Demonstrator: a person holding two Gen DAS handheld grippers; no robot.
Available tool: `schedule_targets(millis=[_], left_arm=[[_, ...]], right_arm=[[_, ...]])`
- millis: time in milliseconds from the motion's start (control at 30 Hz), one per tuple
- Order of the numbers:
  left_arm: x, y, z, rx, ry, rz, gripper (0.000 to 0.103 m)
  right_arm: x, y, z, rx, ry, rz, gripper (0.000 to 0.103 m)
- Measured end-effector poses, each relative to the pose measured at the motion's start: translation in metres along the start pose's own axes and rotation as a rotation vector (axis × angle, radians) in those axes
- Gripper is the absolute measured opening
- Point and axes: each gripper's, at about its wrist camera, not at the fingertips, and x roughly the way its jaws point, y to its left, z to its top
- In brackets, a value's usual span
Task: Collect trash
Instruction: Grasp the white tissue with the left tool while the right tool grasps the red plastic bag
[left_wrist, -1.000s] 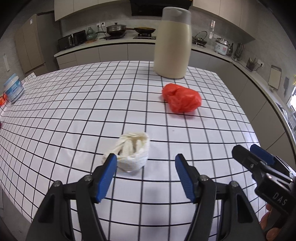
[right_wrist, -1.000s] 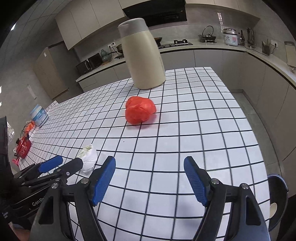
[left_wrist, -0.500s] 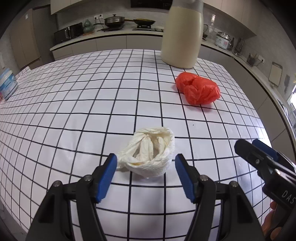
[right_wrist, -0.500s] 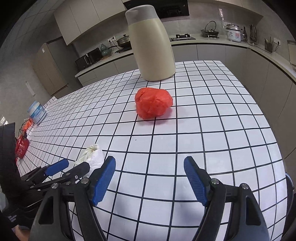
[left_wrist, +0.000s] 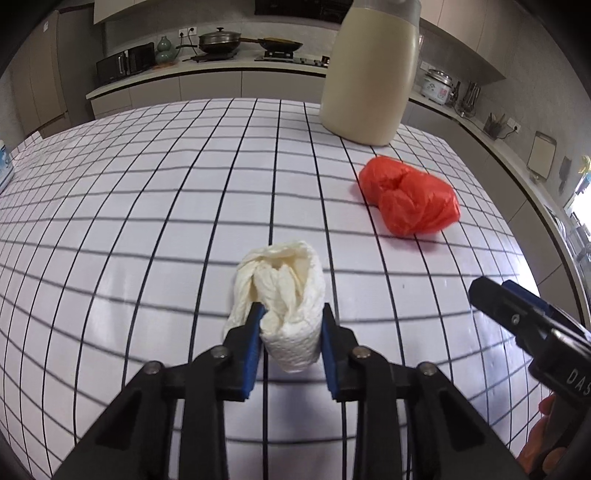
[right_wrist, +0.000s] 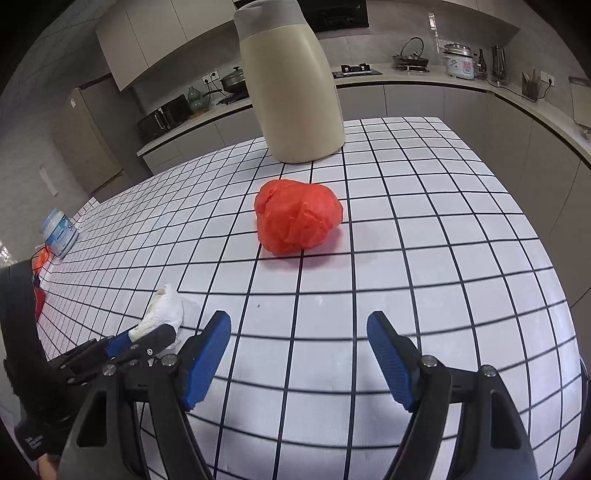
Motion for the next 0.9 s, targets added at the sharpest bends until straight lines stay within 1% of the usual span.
schedule_targets(millis=[233, 333, 500, 600, 800, 900], left_arm=[[0.015, -0.002, 0.031, 0.0, -0.025, -0.019, 0.031], [0.023, 0.0, 0.043, -0.007, -0.034, -0.018, 0.031], [0.033, 0.003, 0.064, -0.014, -0.053, -0.016, 0.031], [0.04, 0.003, 0.074, -0.01, -0.055, -0.017, 0.031], [0.051, 0.001, 0.082, -0.011, -0.053, -0.016, 0.031], [0.054, 0.001, 0.082, -0.011, -0.046, -0.015, 0.031]], right_arm=[[0.027, -0.002, 0.028, -0.004, -0.006, -0.004, 0.078], [0.039, -0.003, 0.043, -0.01, -0.022, -0.003, 0.078], [0.059, 0.003, 0.064, -0.049, -0.023, 0.007, 0.078], [0.071, 0.007, 0.073, -0.065, -0.025, 0.004, 0.082], [0.098, 0.005, 0.085, -0.08, -0.007, -0.013, 0.082], [0.11, 0.003, 0.085, -0.077, 0.011, -0.009, 0.082]])
